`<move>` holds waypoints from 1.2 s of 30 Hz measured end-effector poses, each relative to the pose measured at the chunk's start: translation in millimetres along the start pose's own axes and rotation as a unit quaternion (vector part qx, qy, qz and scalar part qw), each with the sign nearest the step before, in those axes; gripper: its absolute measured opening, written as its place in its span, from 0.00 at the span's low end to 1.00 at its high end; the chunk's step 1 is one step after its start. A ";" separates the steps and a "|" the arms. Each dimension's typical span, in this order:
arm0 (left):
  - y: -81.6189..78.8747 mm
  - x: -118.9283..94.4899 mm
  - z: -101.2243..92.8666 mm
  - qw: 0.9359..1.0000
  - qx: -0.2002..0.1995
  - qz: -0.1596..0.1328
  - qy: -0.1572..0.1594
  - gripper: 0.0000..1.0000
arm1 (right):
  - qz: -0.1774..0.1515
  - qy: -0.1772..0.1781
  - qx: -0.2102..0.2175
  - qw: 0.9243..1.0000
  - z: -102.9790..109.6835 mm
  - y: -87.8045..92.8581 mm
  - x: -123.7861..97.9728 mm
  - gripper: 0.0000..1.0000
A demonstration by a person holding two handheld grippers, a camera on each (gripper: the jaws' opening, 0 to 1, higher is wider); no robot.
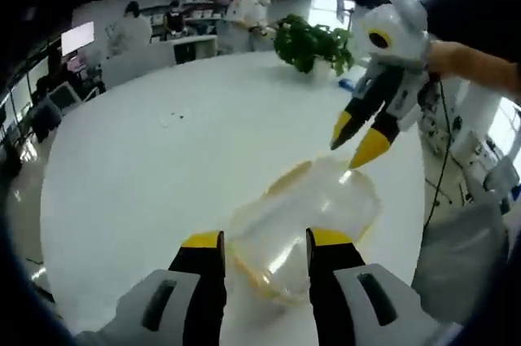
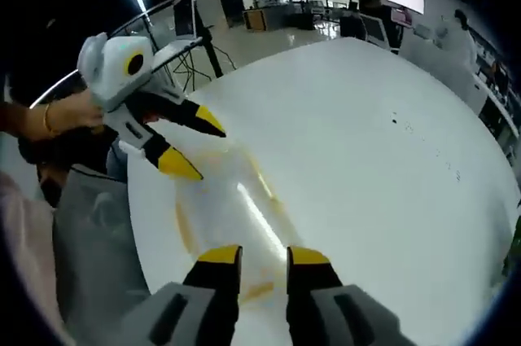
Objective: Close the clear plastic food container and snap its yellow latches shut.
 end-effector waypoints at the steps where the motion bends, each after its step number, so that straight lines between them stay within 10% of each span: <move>1: 0.5 1.6 -2.3 1.000 -0.001 0.002 0.002 0.37 | -0.004 -0.003 -0.007 1.000 1.6 -2.6 3.0 0.16; 17: 14.6 4.4 -34.8 0.990 0.127 0.026 0.048 0.39 | 0.026 -0.027 -0.076 0.996 -2.8 -27.4 41.1 0.32; 22: 9.9 5.2 -43.7 0.978 0.204 0.016 0.050 0.42 | 0.046 -0.044 -0.075 0.995 -10.1 -27.4 50.2 0.35; 33: 23.8 11.4 -51.9 0.968 0.235 0.044 0.081 0.44 | 0.065 -0.103 -0.048 0.991 -11.9 -31.3 60.8 0.35; 36: 28.3 15.7 -50.3 0.954 0.289 0.044 0.070 0.44 | 0.077 -0.114 -0.043 0.990 -11.7 -30.7 62.8 0.36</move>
Point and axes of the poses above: the point that each gripper's makers call its tool centre point, and the gripper's own axes: x roughly forward along the fingers, z roughly to its left, y roughly out of its underside, the point moved 3 cm from there along -x, roughly backward along the fingers, and after that the axes turned 12 degrees about -x, right-handed, at the moved point
